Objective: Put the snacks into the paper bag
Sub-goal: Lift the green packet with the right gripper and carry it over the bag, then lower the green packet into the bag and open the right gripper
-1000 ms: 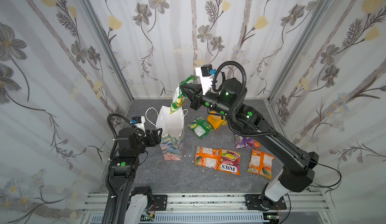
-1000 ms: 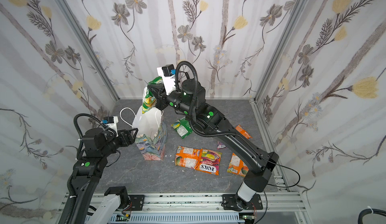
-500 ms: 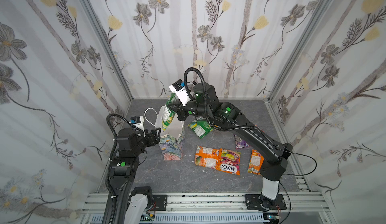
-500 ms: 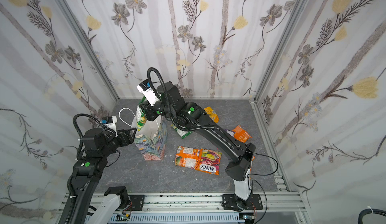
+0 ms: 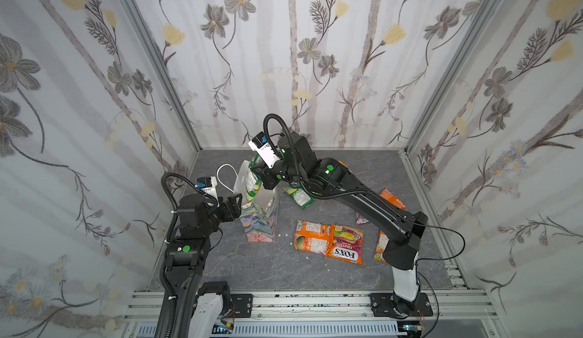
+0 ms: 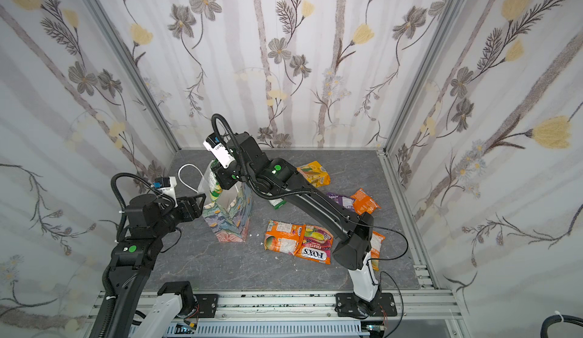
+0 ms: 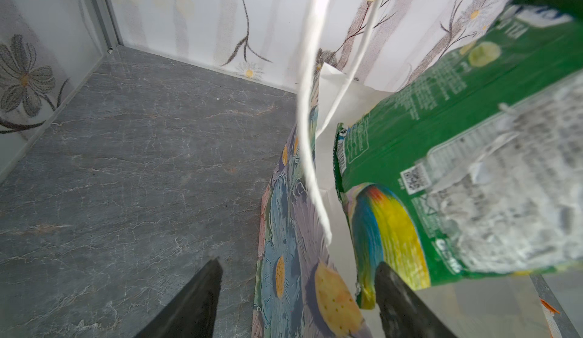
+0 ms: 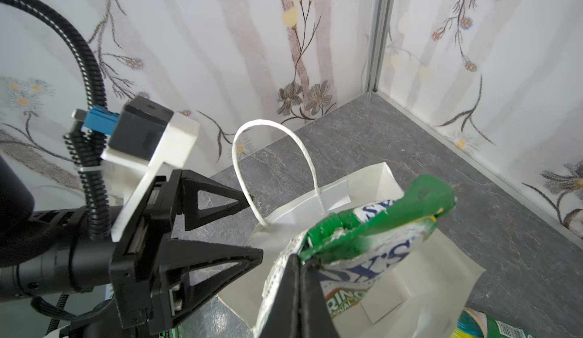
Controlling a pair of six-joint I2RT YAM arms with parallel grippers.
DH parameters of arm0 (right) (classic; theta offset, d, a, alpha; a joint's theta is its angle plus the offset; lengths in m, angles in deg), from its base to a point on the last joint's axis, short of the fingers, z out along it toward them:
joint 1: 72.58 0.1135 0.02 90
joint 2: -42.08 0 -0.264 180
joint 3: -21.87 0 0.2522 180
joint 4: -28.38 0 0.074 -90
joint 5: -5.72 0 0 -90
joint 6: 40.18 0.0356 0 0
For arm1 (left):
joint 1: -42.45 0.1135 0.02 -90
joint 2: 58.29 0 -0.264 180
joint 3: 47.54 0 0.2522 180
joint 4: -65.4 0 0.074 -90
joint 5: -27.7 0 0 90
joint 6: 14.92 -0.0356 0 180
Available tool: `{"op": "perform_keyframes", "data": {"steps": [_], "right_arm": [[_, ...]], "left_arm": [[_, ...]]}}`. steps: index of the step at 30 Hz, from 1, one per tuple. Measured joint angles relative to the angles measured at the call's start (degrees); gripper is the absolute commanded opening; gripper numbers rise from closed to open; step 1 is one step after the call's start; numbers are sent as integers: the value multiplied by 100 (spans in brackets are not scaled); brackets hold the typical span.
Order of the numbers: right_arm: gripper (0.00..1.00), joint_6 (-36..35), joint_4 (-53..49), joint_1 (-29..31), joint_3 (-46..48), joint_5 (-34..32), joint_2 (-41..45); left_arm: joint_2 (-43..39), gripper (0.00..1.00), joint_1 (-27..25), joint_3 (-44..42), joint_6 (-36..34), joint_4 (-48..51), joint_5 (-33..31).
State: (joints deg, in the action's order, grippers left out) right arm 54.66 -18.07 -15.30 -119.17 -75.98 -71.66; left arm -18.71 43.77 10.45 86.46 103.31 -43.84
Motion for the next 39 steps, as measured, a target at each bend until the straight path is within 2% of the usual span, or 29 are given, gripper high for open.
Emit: {"op": "perform_keyframes", "data": {"steps": [19, 24, 25, 28, 34, 39], "right_arm": [[1, -103, -52, 66, -9, -601, -485], [21, -101, -81, 79, -9, -673, -516], [29, -103, -79, 81, -11, -673, -516], [39, -105, -61, 98, -11, -675, -516], [40, -105, -52, 151, -11, -719, -442], [40, -105, -63, 269, -11, -737, -63]], "left_arm": [[-66, 76, 0, 0, 0, 2, 70], [-52, 76, 0, 0, 0, 0, 111], [-52, 76, 0, 0, 0, 0, 111], [-57, 76, 0, 0, 0, 0, 116], [-61, 76, 0, 0, 0, 0, 116], [-81, 76, 0, -15, 2, -7, 114]]}}
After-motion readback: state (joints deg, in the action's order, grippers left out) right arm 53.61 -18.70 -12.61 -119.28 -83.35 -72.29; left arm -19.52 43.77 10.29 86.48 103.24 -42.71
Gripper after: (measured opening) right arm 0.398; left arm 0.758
